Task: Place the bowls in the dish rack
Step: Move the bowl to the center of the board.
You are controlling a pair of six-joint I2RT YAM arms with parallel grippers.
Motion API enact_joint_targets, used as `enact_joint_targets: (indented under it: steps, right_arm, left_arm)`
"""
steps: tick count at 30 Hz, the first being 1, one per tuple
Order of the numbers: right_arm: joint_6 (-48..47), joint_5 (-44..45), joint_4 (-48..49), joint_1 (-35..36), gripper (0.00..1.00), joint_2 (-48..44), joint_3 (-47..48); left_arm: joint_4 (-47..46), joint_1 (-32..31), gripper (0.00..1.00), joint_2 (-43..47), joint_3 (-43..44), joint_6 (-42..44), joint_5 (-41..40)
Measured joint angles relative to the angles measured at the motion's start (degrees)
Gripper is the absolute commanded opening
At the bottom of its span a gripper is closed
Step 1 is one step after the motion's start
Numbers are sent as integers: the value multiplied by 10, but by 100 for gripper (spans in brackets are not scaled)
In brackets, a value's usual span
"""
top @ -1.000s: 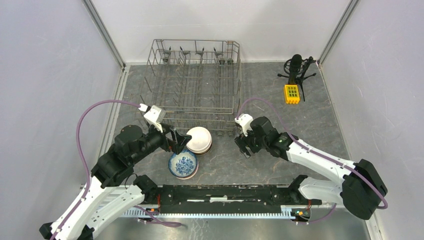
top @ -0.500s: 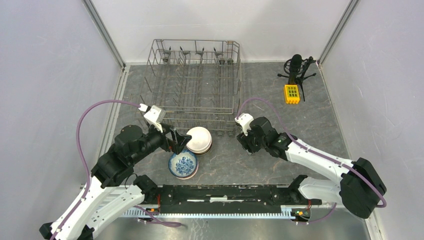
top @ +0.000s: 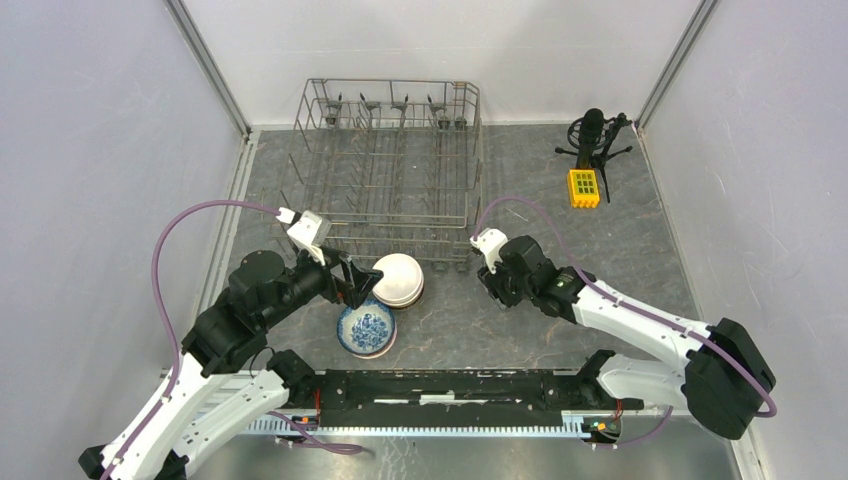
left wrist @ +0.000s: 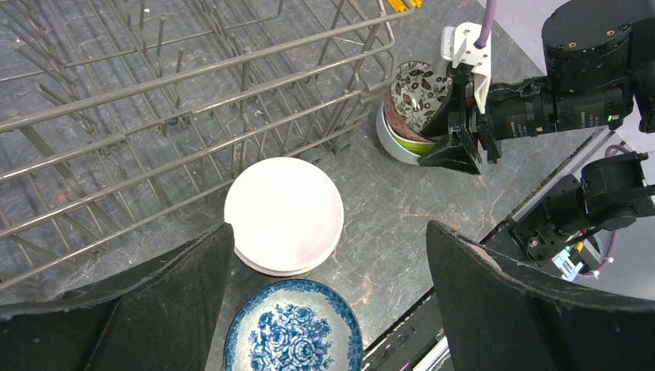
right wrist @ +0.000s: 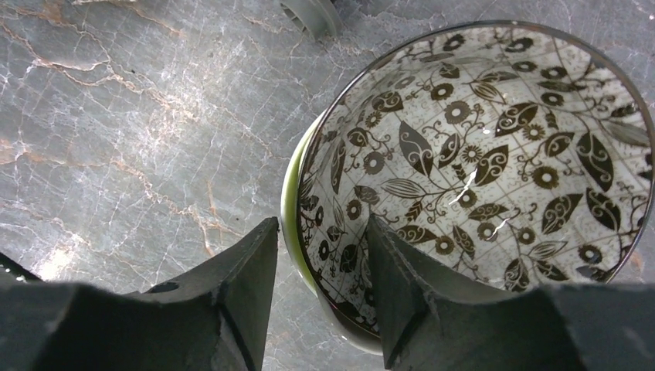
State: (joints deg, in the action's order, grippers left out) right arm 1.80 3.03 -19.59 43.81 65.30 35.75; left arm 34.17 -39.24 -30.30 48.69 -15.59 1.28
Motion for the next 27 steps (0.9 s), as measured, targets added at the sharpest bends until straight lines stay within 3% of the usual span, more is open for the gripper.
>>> enact_joint_targets:
  steps: [4, 11, 19, 27]
  right_arm:
    - [9, 0, -14, 1, 64, -9, 1]
    - [20, 6, -61, 1, 68, -33, 60]
    - [17, 74, -113, 1, 67, -71, 170]
    - [8, 163, -144, -9, 59, -56, 223]
  left_arm:
    - [0, 0, 100, 0, 0, 0, 0]
    - [0, 0, 100, 0, 0, 0, 0]
    - [0, 0, 100, 4, 0, 0, 0]
    - [0, 0, 100, 5, 0, 0, 0]
